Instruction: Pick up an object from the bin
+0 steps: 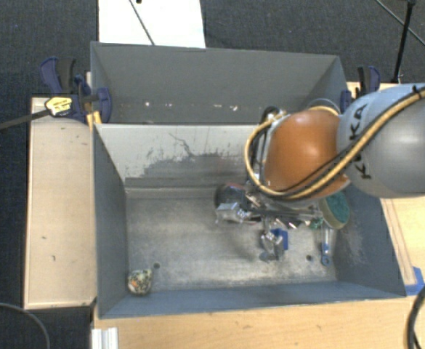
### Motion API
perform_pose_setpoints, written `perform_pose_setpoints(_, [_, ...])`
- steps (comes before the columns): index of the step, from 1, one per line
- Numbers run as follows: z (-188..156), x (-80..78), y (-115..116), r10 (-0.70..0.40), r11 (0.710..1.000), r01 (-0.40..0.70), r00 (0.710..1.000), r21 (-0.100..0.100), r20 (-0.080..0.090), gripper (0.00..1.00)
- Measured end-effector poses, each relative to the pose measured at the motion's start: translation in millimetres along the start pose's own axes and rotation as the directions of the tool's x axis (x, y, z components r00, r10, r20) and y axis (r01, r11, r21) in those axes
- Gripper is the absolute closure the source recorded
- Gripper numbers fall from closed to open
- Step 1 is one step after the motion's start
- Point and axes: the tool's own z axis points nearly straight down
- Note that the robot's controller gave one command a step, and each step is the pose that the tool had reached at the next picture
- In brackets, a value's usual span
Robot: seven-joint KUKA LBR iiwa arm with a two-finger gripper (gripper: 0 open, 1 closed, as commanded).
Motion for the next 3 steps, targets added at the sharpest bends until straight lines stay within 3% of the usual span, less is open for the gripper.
perform_pose_setpoints(1, [17.3, -42.6, -35.3, -0.067, 0.998, 0.067, 0.998, -0.001, 0.004, 0.00])
perform_pose_setpoints(2, [33.2, -12.4, -10.7, -0.091, 0.996, 0.091, 0.996, -0.004, 0.000, 0.00])
perform_pose_setpoints(3, [-34.9, -26.1, -23.0, -0.109, 0.994, 0.109, 0.994, 0.006, 0.008, 0.00])
